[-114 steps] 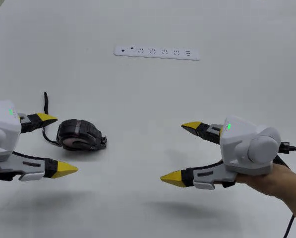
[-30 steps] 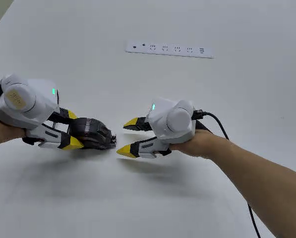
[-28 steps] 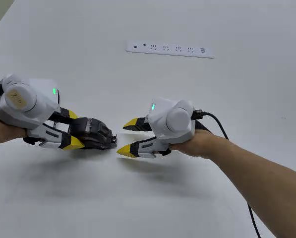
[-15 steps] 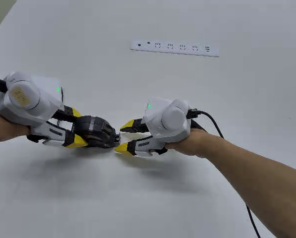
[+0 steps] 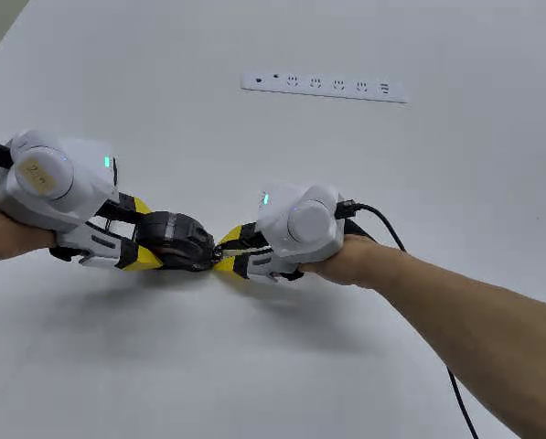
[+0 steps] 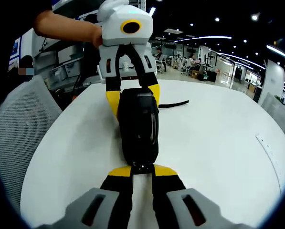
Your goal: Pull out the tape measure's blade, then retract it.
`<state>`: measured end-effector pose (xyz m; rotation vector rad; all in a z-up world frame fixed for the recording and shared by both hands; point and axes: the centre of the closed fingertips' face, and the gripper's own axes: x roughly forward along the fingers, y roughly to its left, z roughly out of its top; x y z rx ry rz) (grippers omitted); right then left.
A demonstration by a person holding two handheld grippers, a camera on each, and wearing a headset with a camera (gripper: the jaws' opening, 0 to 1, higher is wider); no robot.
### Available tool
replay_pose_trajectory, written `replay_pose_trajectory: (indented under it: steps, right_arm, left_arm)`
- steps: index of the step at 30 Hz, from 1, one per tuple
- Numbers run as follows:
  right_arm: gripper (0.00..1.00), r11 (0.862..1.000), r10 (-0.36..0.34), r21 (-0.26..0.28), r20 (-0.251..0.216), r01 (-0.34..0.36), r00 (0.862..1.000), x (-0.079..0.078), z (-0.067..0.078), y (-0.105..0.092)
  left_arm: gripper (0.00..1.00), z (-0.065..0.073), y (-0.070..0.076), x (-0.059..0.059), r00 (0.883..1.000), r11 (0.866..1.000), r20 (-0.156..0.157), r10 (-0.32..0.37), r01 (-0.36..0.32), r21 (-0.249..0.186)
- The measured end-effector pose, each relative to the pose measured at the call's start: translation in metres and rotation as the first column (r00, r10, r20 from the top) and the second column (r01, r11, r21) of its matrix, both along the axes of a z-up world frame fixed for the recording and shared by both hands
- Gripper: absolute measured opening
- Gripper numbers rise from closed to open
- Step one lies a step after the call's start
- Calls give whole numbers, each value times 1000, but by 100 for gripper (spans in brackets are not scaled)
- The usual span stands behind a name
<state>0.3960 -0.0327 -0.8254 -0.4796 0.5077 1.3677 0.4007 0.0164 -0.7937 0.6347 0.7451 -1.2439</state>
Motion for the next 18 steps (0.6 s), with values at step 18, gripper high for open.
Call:
replay_pose_trajectory:
  steps: [18]
  right_arm:
    - [12, 1000, 20, -21, 34, -19, 999, -1, -1, 0]
  left_arm:
    - [28, -1, 2, -1, 1000, 1000, 9, -12, 12, 14]
